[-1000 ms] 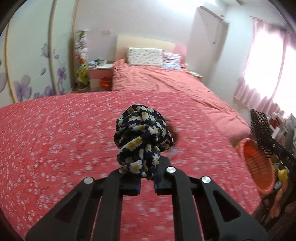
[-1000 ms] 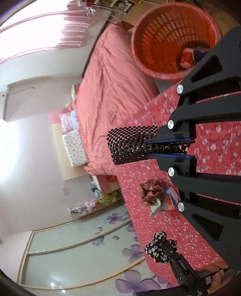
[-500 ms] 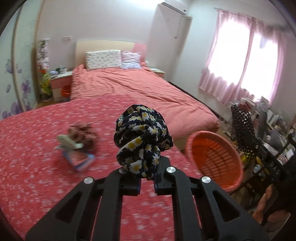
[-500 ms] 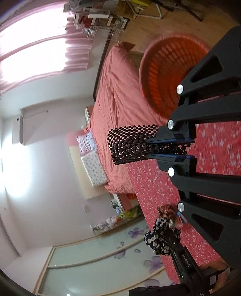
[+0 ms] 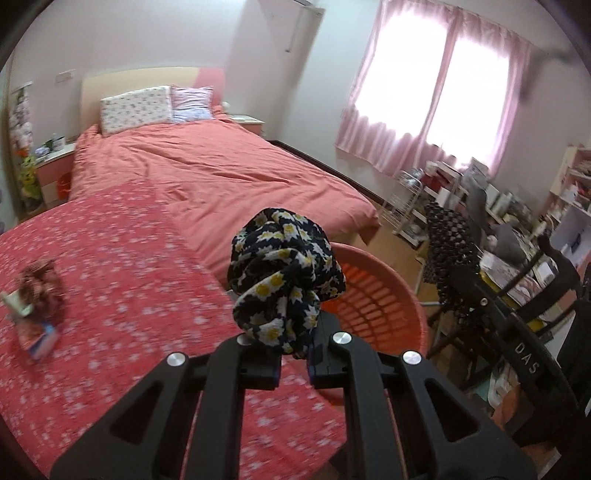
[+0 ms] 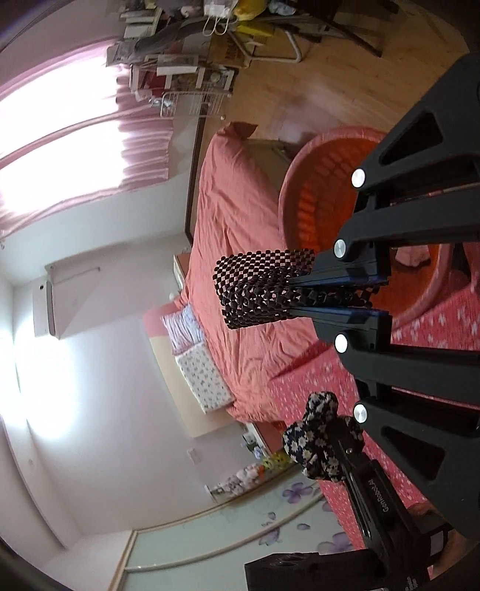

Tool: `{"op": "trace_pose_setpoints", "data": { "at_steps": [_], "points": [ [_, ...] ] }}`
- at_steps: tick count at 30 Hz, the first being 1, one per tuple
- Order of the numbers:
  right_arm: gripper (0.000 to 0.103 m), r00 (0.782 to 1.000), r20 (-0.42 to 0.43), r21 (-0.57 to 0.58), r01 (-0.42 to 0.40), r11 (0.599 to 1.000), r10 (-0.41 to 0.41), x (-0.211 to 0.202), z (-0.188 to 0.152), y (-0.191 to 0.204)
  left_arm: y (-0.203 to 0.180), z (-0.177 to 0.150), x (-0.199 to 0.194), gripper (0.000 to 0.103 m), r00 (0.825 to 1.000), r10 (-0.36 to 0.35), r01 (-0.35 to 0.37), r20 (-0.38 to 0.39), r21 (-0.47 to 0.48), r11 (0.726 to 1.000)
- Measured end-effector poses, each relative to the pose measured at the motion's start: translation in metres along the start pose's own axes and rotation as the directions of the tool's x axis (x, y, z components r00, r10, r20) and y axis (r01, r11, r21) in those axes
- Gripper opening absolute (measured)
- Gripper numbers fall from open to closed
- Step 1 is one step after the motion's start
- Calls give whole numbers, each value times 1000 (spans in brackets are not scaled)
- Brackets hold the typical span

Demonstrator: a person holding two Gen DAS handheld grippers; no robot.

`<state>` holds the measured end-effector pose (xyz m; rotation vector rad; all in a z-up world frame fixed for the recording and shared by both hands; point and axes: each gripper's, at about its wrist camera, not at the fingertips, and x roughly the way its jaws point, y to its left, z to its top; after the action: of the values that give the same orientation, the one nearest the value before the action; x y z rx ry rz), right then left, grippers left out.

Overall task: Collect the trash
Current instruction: 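Carry the floral cloth and mesh mat over the orange basket and open both tools, then move both open tools back toward the remaining items on the bed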

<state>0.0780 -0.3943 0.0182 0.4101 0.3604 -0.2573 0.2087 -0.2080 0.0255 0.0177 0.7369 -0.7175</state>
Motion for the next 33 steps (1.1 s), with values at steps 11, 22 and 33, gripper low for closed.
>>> {"op": "trace_pose_setpoints", "data": {
  "at_steps": [11,22,33],
  "points": [
    [10,999,-37,94,28,995,-25,17,-3,-40,-41,-4,58,12,995,-64,69,-75,54,996],
    [16,996,-89,159,15,987,-1,31,-7,-55,-46,-12,96,32,988,-33,42,-152,51,998],
    [41,993,-119,165,32,986,-12,29,-14,-49,-18,-19,92,50,987,36,-33,-157,25,999]
  ]
}}
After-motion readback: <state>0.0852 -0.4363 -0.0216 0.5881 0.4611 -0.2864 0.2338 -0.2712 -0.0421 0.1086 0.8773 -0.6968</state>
